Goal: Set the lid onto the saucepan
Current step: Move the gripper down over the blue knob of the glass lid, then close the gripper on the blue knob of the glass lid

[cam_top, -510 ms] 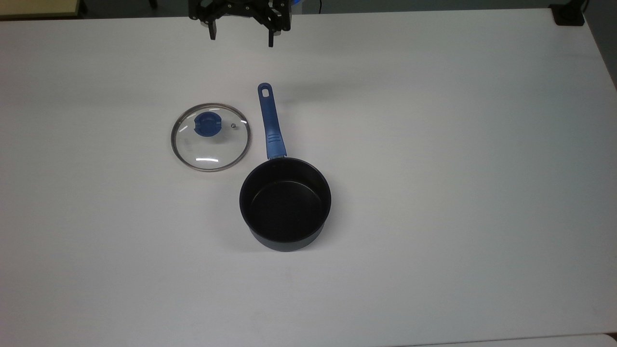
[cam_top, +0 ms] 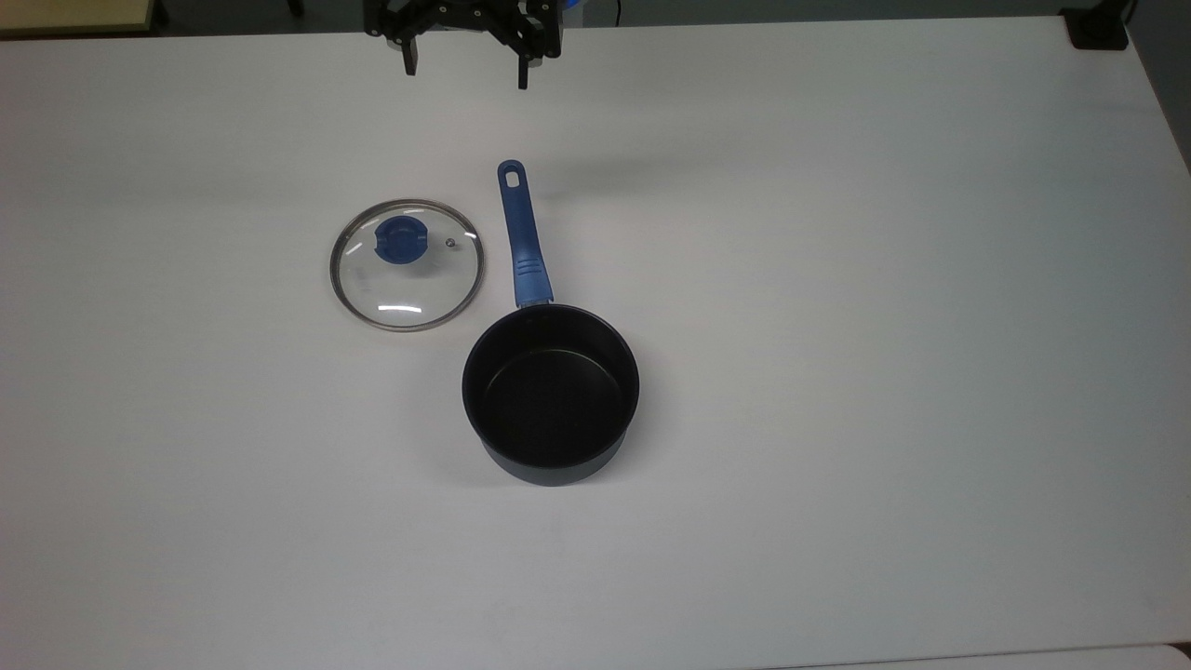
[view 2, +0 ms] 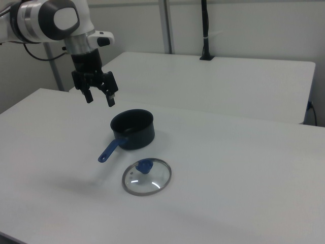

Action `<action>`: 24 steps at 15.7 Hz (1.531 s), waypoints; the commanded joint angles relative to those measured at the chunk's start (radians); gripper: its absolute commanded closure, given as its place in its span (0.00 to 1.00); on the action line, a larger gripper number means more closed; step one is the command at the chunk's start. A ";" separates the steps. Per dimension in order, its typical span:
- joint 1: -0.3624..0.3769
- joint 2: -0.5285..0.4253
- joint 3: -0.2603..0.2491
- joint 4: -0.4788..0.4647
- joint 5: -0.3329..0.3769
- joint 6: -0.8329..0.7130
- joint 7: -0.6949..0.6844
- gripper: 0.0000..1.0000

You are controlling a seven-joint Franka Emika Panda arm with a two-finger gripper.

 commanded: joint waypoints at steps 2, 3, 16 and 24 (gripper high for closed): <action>-0.003 -0.005 -0.001 0.006 0.015 -0.020 -0.034 0.00; -0.004 -0.002 -0.003 0.007 0.015 -0.017 -0.068 0.00; -0.216 0.117 0.000 -0.215 0.017 0.256 -0.508 0.00; -0.207 0.248 0.005 -0.243 0.008 0.424 -0.510 0.00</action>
